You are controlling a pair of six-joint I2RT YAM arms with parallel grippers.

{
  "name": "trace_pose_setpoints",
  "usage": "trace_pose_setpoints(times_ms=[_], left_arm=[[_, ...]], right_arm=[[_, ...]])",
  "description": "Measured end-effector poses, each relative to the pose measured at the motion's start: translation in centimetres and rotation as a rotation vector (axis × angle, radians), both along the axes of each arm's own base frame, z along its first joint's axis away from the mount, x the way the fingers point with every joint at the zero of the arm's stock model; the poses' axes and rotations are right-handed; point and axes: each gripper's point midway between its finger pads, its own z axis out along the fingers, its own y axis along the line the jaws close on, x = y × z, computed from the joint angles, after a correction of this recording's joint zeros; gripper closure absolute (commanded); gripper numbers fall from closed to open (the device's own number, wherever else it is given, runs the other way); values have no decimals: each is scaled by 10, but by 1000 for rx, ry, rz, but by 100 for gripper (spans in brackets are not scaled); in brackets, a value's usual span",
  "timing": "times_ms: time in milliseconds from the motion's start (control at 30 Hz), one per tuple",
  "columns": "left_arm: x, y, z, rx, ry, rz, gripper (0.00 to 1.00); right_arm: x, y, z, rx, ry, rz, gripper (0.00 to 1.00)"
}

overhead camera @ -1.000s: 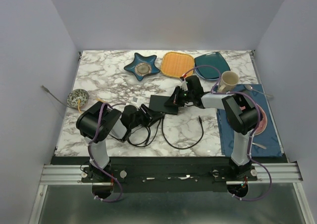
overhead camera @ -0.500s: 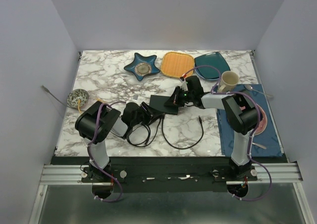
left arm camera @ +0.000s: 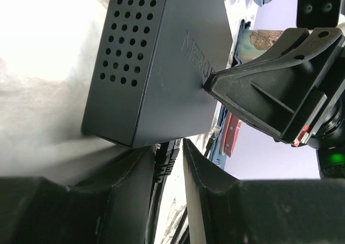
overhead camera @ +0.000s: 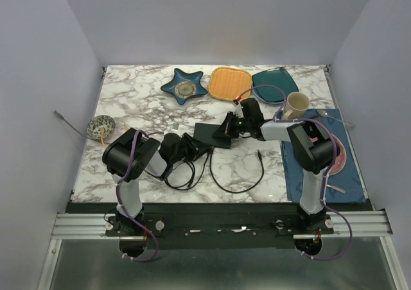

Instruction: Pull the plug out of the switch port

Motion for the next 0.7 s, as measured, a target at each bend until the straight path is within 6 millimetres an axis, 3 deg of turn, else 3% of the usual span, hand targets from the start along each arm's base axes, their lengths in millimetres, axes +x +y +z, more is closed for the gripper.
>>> trace_pose_setpoints(times_ms=[700], left_arm=[[2, -3, 1, -46, 7, 10, 77]], right_arm=[[-1, 1, 0, 14, -5, 9, 95]])
